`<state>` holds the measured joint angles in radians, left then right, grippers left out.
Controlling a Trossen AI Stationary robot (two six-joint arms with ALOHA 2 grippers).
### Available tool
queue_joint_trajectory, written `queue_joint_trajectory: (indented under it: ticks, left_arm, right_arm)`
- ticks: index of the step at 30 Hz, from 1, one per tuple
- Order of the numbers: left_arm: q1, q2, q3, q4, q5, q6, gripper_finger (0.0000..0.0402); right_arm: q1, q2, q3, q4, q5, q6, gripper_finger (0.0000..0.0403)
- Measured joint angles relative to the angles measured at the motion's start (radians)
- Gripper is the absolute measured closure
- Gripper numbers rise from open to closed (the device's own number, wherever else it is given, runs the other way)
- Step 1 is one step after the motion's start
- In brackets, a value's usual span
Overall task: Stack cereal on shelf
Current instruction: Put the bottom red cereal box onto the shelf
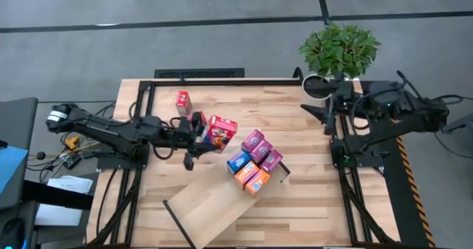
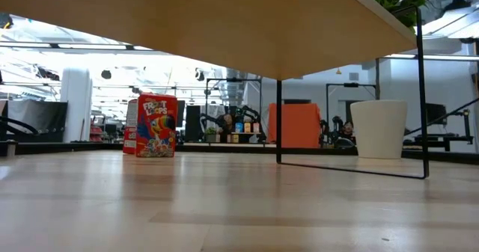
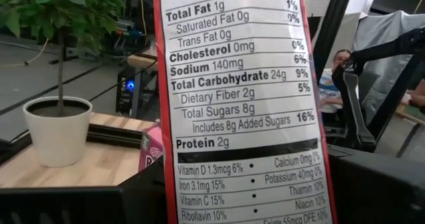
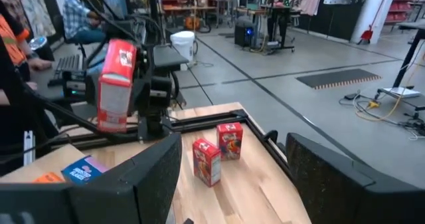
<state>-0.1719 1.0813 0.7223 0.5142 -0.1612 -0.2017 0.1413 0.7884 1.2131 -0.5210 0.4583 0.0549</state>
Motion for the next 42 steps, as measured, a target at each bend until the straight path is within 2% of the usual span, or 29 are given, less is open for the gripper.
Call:
queue_joint_trajectory:
  ticks: [12,17,20,24,31,35,42]
  left_arm:
    - [-0.034,0.164,0.0,0.079,0.016,0.015,0.0239]
    - [-0.06,0.184,-0.006,0.068,-0.064,0.009,0.0239]
    - [-0.07,0.156,-0.008,0.036,-0.165,0.048,0.0239]
    - [-0.07,0.101,-0.008,0.004,-0.242,0.074,0.0239]
    - [-0.132,-0.074,-0.008,-0.258,-0.285,0.012,0.024]
    - [-0.193,-0.145,-0.008,-0.29,-0.29,-0.003,0.0241]
    - [-0.32,-0.169,-0.008,-0.365,-0.293,-0.068,0.0241]
  right_arm:
    - [0.0,-0.053,-0.08,0.002,0.02,0.055,0.0108]
    - [0.0,-0.045,-0.083,0.009,0.016,0.062,0.0108]
    - [0.0,-0.043,-0.083,0.007,0.015,0.062,0.0108]
    - [0.0,-0.044,-0.083,0.006,0.015,0.062,0.0108]
    - [0.0,-0.044,-0.083,0.005,0.014,0.06,0.0108]
    - [0.0,-0.044,-0.083,0.004,0.014,0.067,0.0108]
    - [0.0,-0.044,-0.082,0.005,0.014,0.077,0.0108]
